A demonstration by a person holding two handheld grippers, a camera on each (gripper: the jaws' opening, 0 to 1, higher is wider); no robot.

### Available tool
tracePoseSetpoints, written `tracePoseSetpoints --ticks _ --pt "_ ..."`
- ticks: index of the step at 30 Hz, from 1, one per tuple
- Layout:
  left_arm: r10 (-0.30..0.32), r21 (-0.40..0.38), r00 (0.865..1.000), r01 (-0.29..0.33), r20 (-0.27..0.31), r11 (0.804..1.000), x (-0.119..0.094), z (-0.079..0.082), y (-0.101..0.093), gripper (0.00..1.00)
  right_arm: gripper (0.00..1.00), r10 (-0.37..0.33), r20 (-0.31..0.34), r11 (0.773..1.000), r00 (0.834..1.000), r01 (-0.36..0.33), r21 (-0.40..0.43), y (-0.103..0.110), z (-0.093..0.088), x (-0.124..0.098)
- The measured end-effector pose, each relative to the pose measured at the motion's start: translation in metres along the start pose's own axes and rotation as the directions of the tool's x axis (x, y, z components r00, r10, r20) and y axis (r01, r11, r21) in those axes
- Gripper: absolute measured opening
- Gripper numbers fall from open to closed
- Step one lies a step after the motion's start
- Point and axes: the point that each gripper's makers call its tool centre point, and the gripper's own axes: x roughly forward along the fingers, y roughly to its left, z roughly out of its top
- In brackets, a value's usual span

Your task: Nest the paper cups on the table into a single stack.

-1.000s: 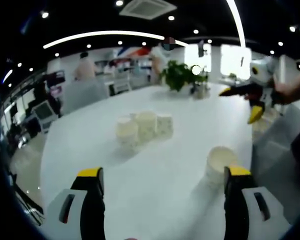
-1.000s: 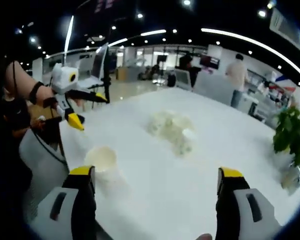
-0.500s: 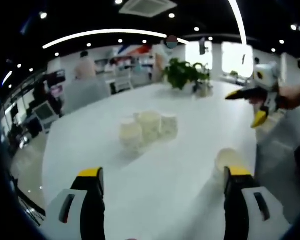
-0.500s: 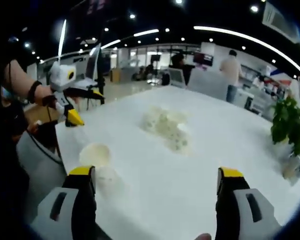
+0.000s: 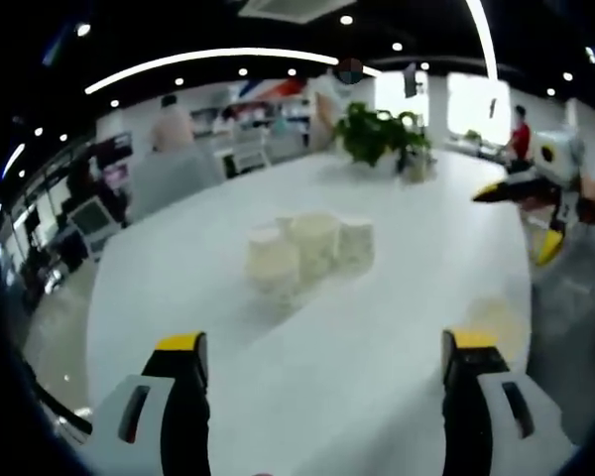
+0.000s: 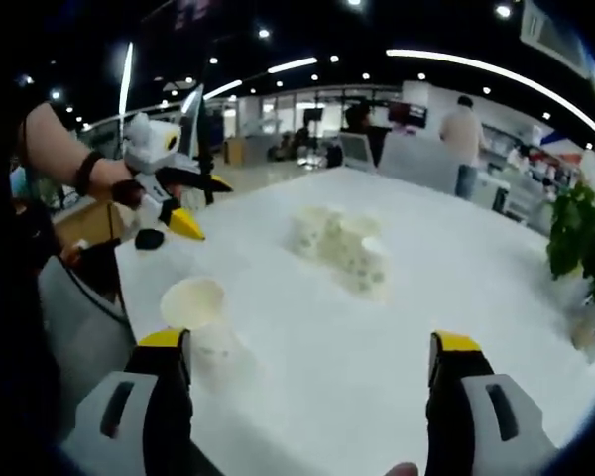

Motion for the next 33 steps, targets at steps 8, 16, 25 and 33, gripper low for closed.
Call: tracePoseSetpoints --ticks 8,16,25,33 --pt "0.000 0.037 1.000 0.000 -0.018 0.999 0.019 0.012 0.014 0.96 0.97 0.040 -0.009 0.999 0.999 -0.039 0.017 0.009 -0.012 0.003" --pt "-0.022 0.098 0.999 0.025 -0.031 0.995 0.036 0.028 0.019 0.96 0.97 0.033 -0.007 0.999 0.999 -0.033 0.035 0.005 -0.014 0.003" --pt "-0.047 0.134 0.998 0.053 -0.049 0.990 0.048 0.033 0.021 0.97 0.97 0.021 -0.018 1.000 1.000 -0.021 -0.008 0.001 -0.012 0.007" --pt "-0.042 0.108 0.997 0.049 -0.061 0.993 0.060 0.031 0.031 0.97 0.96 0.046 -0.013 0.999 0.999 -0.046 -0.006 0.010 -0.010 0.013"
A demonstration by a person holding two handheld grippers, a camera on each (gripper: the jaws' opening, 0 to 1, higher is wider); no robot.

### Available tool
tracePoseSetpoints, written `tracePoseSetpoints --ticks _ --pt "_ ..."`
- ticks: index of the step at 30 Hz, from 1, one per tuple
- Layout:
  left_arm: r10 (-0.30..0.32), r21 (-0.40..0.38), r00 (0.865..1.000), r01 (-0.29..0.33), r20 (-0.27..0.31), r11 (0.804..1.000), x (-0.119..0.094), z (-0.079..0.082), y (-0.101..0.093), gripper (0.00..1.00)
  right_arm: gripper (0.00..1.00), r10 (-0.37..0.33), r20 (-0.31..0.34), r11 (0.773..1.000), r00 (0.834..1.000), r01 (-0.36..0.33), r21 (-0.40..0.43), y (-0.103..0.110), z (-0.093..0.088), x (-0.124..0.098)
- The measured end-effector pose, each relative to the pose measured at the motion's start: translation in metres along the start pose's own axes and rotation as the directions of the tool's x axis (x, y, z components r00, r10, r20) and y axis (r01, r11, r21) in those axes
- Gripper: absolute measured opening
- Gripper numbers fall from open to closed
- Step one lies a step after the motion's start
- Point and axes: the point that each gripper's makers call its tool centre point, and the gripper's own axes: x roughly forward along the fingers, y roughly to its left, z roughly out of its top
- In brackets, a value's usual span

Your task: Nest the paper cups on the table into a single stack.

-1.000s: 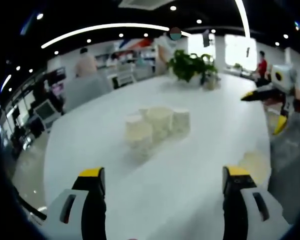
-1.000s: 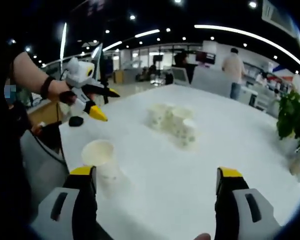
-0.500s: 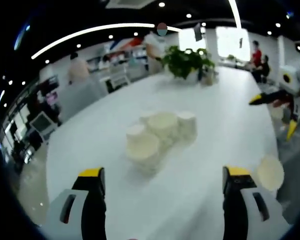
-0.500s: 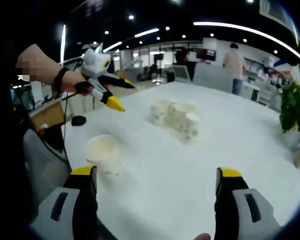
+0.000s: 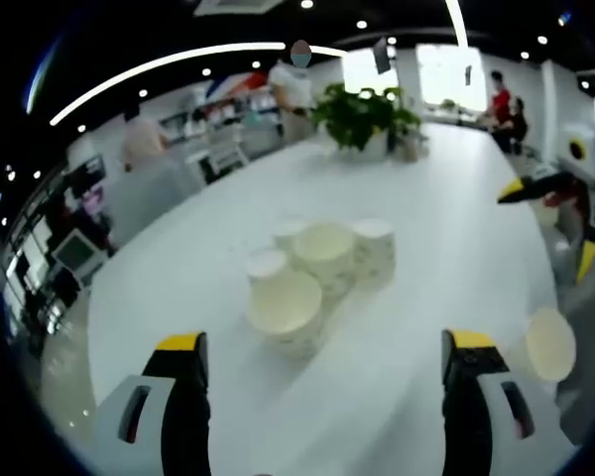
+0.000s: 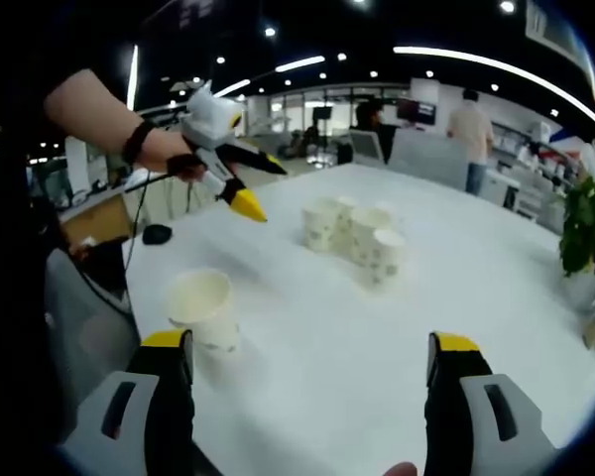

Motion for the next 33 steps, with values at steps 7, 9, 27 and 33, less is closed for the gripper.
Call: tracePoseSetpoints --ticks 7,9,27,33 --pt "0.034 -0.066 0.999 -0.034 0.000 0.997 0.016 -0.001 0.008 0.96 0.96 -0.005 -0.005 1.000 1.000 0.005 0.016 -0.006 -0.003 0.002" --pt "0.032 -0.074 0.999 -0.032 0.002 0.997 0.021 -0.002 0.008 0.95 0.96 -0.006 -0.008 1.000 1.000 0.006 0.019 -0.007 -0.005 0.003" --pt "0.103 -0.248 0.994 -0.089 0.044 0.965 0.050 -0.004 0.015 0.85 0.96 -0.009 -0.034 0.997 0.999 0.012 0.081 -0.011 -0.020 0.004" --pt "0.116 -0.256 0.992 -0.101 0.043 0.961 0.057 -0.010 0.010 0.83 0.96 -0.006 -0.038 0.996 0.999 0.010 0.091 -0.012 -0.022 0.004"
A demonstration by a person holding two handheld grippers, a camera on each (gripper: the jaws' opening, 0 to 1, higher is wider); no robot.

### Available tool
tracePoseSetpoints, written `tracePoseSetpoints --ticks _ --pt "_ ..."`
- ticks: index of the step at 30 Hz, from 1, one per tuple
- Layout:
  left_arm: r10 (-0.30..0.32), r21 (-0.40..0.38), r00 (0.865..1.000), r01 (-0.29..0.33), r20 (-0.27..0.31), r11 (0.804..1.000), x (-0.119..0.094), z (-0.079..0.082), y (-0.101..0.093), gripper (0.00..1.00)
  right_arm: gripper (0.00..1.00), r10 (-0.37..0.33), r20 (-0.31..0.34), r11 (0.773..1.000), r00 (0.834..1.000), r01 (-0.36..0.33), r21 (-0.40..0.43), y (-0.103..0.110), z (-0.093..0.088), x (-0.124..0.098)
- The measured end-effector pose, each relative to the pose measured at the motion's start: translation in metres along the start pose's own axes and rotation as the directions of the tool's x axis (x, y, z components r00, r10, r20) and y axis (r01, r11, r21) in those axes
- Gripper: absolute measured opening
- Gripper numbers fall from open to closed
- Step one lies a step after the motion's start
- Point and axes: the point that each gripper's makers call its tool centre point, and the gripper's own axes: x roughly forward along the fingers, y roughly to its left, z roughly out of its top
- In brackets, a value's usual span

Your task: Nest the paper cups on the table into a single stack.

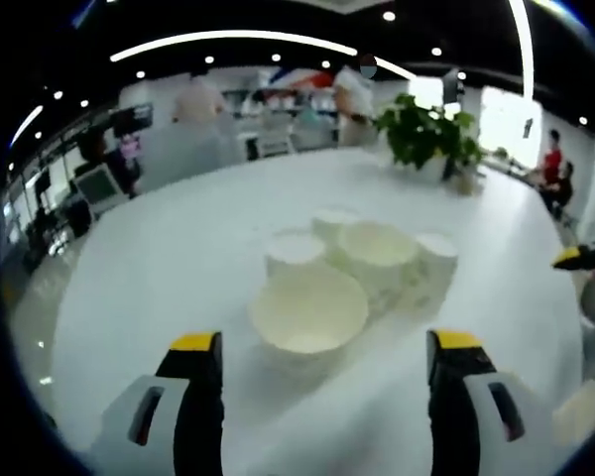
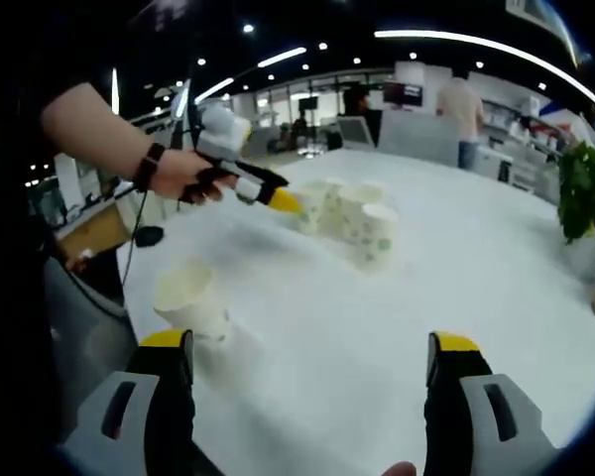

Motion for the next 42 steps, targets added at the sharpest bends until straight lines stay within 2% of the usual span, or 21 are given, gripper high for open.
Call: tracePoseSetpoints --ticks 3,19,24,33,42 --pt "0.008 -0.037 1.000 -0.007 0.019 0.999 0.002 0.001 0.001 0.83 0.96 -0.007 0.000 1.000 1.000 0.007 -0.003 -0.001 0.000 -0.001" --pt "0.045 -0.047 0.996 -0.041 0.073 0.998 0.016 0.005 0.010 0.72 0.95 0.002 -0.017 1.000 1.000 -0.002 0.030 -0.003 -0.009 -0.004" --pt "0.057 -0.081 0.995 -0.051 0.076 0.995 0.021 0.001 0.013 0.70 0.95 0.004 -0.019 0.999 1.000 -0.003 0.044 -0.005 -0.011 -0.005" --pt "0.070 -0.094 0.992 -0.060 0.107 0.994 0.023 0.001 0.010 0.64 0.94 0.013 -0.038 0.999 0.999 -0.012 0.040 -0.005 -0.018 -0.007" --pt "0.106 -0.101 0.987 -0.094 0.123 0.990 0.022 0.000 0.018 0.57 0.94 0.014 -0.048 0.999 0.999 -0.012 0.040 -0.011 -0.020 -0.010"
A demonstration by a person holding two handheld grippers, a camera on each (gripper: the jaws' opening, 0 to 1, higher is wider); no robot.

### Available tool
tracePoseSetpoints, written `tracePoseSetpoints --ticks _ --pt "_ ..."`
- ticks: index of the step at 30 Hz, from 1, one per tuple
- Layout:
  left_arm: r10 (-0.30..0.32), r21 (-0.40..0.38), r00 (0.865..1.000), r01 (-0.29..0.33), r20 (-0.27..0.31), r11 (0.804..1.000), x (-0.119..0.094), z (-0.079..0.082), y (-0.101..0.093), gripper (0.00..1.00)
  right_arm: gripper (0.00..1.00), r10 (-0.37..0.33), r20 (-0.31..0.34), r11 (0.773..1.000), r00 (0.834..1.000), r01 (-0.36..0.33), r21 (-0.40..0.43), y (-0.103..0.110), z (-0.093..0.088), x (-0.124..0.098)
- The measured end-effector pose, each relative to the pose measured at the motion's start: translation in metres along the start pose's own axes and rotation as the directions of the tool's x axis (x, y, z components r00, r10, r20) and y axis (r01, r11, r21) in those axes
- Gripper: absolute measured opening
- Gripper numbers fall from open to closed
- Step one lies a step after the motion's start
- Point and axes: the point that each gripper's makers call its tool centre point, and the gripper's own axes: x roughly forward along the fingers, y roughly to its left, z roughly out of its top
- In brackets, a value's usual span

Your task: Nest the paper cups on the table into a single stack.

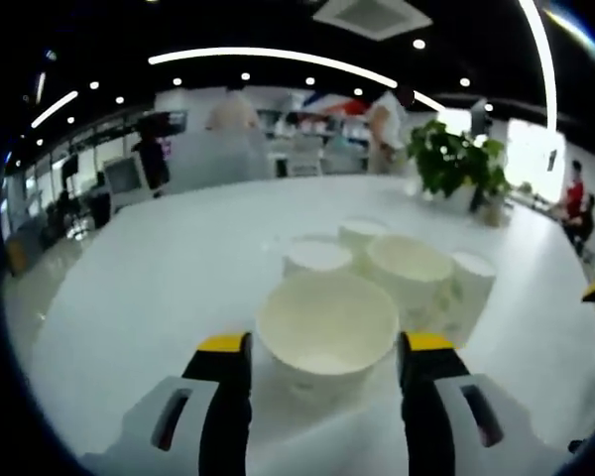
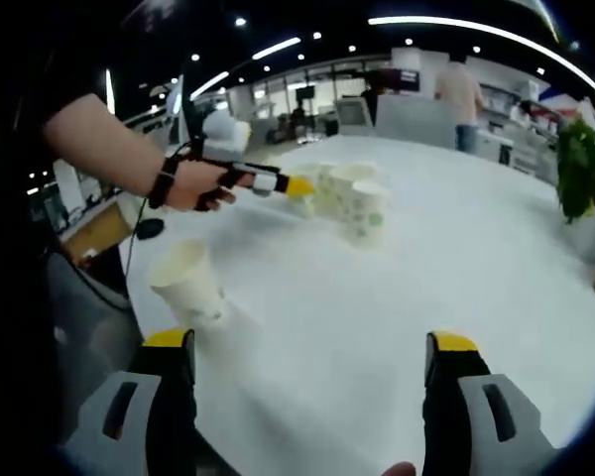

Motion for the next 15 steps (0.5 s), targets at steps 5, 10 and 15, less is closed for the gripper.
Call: tracePoseSetpoints --ticks 5,10,15 --pt "-0.003 0.004 1.000 0.003 -0.003 1.000 -0.0007 -0.0026 -0.0007 0.53 0.94 -0.002 -0.005 1.000 1.000 0.002 0.004 -0.0005 -0.0022 0.0001" --pt "-0.008 0.031 1.000 0.008 0.008 0.999 -0.0038 -0.0019 -0.0009 0.46 0.94 0.002 -0.007 1.000 1.000 -0.002 0.005 0.0024 -0.0038 0.0012" --pt "-0.015 0.031 1.000 0.015 0.011 0.999 -0.0046 -0.0054 -0.0004 0.41 0.94 0.004 -0.014 1.000 1.000 -0.004 -0.001 0.0041 -0.0064 0.0015"
